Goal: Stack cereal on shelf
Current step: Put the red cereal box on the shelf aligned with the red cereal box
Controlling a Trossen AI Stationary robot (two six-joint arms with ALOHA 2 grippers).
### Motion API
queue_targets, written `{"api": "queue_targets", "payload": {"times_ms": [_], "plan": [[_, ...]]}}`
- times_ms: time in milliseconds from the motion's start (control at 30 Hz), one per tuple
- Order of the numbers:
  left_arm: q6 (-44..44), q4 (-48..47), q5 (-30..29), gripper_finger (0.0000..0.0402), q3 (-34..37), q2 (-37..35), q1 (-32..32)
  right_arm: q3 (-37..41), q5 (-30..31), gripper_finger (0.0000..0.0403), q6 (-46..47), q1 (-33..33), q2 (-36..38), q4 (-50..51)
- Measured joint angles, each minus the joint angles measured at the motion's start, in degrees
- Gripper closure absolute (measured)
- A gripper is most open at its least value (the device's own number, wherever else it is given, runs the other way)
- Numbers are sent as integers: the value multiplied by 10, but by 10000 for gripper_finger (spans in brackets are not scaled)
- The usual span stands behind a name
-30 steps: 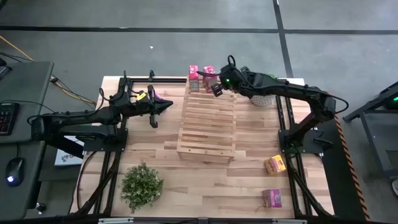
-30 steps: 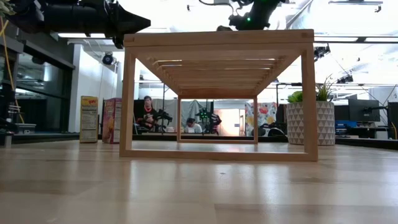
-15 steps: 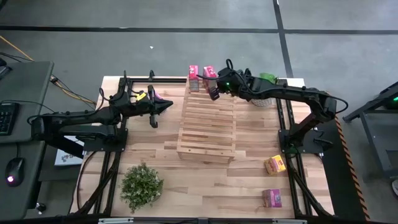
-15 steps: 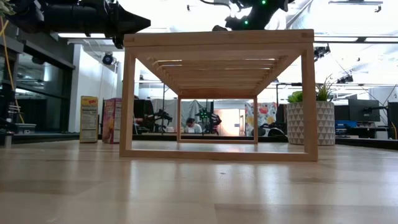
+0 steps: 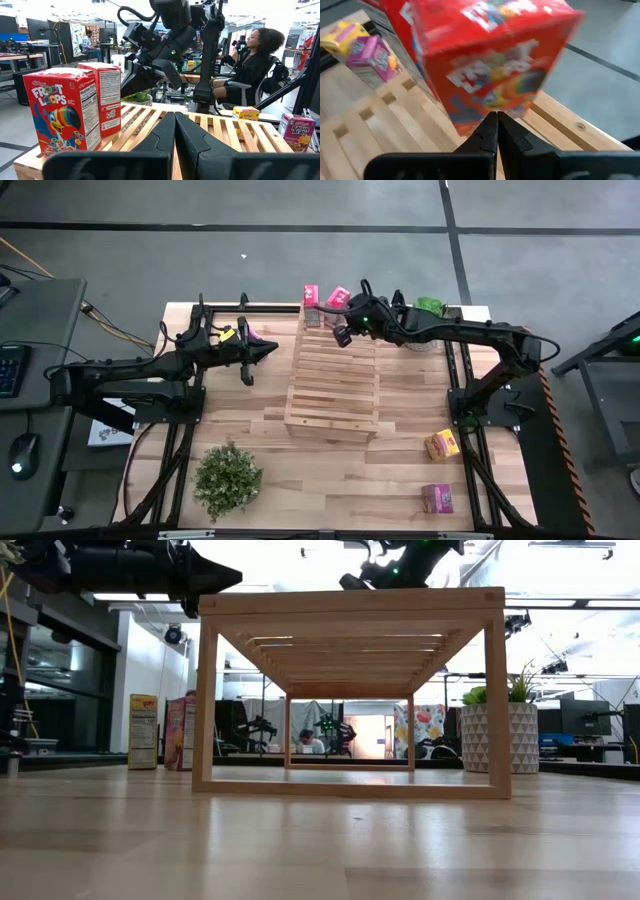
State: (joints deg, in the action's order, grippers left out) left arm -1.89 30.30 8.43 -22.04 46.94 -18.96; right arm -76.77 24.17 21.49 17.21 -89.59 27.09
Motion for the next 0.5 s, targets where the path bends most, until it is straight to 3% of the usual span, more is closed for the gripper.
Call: {"api": "queue_targets", "payload": {"times_ms": [233, 500], "plan": [[0, 0, 0, 398, 0, 0, 0, 0, 42, 403, -10, 20, 4, 4], [0, 0, 0, 398, 0, 0, 0, 0, -6, 403, -10, 49, 4, -46]]}}
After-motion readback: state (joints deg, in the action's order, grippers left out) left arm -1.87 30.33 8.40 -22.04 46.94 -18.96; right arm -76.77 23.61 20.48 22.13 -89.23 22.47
